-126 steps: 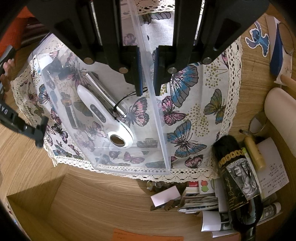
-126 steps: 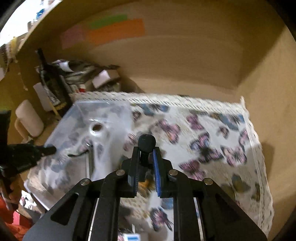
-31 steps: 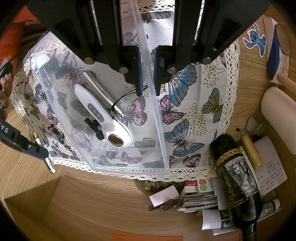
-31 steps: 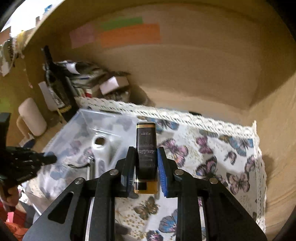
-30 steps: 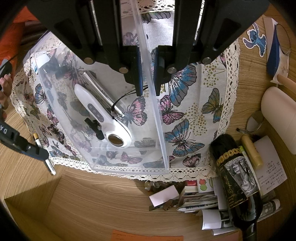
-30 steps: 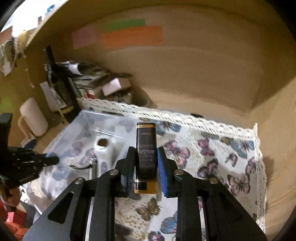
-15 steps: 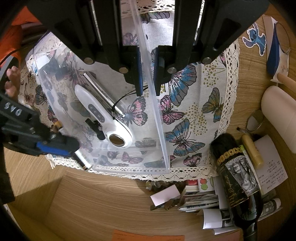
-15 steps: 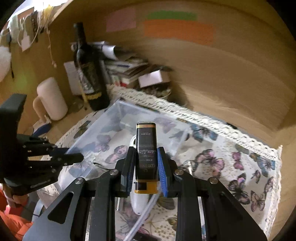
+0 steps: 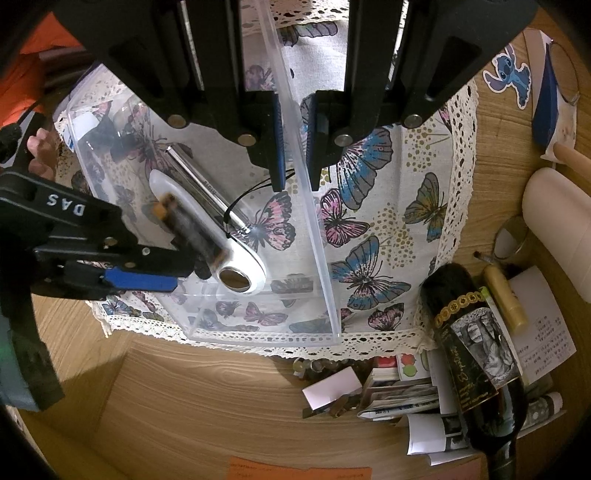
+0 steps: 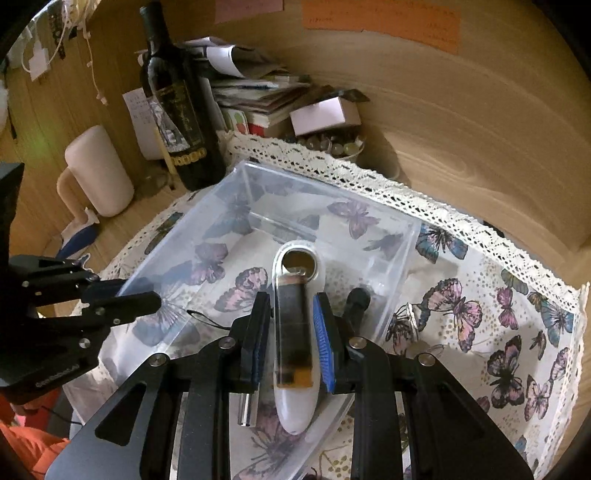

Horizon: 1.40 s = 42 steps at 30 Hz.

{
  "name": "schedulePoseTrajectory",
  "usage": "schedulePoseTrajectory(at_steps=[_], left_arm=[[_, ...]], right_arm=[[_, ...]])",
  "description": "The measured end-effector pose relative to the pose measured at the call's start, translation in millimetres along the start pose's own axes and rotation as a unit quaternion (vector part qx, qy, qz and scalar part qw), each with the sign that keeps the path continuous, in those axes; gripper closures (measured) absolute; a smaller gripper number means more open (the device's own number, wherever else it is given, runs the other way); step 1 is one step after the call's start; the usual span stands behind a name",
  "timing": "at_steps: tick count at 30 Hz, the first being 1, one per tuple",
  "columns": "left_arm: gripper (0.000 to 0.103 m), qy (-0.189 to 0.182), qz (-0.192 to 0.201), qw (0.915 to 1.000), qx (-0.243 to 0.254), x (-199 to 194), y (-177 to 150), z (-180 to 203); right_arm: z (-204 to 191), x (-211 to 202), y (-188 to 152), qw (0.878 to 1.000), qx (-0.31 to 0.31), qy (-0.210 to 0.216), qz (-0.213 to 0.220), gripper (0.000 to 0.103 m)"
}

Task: Organize rigid objects
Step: 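Place the black-and-gold lighter in the box beside the white device, release, then grasp the keys on the cloth with the right gripper and lift them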

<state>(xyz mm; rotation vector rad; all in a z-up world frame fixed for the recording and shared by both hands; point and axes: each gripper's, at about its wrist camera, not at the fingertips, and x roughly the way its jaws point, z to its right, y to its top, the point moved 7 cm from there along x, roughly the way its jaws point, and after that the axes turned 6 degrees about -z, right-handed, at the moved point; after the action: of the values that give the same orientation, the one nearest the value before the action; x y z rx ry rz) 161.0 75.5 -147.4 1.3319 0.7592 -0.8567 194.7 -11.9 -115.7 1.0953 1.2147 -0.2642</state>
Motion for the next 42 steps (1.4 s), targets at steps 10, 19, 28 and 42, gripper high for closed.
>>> schedulePoseTrajectory(at_steps=[10, 19, 28, 42], left_arm=[[0.092, 0.001, 0.001, 1.0, 0.0, 0, 1, 1], [0.092, 0.001, 0.001, 1.0, 0.0, 0, 0, 1], [0.092, 0.001, 0.001, 1.0, 0.0, 0, 0, 1], [0.092, 0.001, 0.001, 1.0, -0.001, -1, -1, 1]], right_arm=[[21, -38, 7, 0.998, 0.028, -0.025, 0.055, 0.075], [71, -53, -5, 0.992, 0.09, -0.067, 0.063, 0.074], [100, -8, -41, 0.99, 0.117, -0.082, -0.015, 0.074], [108, 36, -64, 0.988, 0.111, -0.09, -0.064, 0.08]])
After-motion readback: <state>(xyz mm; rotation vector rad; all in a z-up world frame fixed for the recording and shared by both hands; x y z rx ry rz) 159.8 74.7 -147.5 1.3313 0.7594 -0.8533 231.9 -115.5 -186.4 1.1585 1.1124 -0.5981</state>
